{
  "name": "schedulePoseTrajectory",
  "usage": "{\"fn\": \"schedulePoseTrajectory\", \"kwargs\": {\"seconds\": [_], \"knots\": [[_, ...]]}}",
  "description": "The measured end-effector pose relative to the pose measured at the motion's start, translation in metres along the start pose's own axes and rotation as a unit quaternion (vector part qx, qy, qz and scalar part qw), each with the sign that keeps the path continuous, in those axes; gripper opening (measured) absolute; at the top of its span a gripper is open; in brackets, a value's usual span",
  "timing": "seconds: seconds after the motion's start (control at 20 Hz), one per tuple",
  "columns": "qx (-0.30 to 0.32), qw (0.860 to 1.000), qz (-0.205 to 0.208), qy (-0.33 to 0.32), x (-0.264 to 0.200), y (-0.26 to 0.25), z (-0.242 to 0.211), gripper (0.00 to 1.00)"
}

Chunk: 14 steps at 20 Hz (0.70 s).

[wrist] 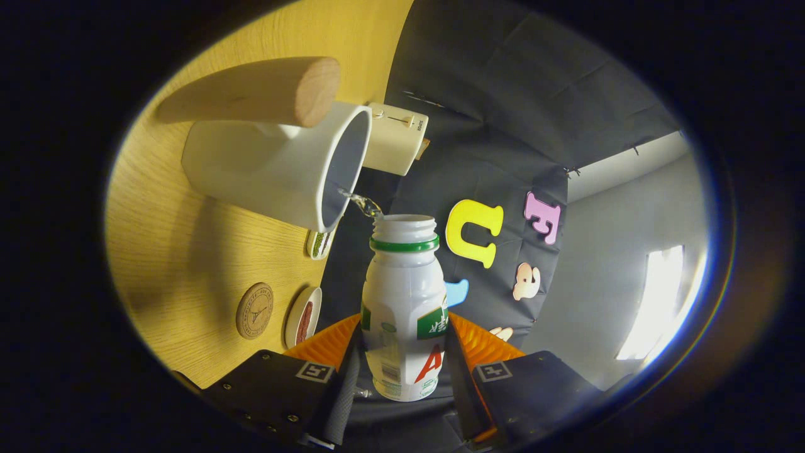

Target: Take the bottle from table, then pour the juice into the cup, finally place the bottle on the coaster

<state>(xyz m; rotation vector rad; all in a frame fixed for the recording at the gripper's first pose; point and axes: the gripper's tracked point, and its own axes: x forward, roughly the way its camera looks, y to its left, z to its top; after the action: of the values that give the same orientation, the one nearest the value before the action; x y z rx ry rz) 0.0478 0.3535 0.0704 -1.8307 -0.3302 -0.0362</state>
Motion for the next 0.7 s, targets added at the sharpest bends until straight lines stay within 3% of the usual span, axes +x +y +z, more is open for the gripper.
{"fn": "schedulePoseTrajectory", "kwargs": {"seconds": [0.7], "knots": [[-0.042,0.999,-0.015,-0.023,-0.003,-0.005,0.011,0.67]]}}
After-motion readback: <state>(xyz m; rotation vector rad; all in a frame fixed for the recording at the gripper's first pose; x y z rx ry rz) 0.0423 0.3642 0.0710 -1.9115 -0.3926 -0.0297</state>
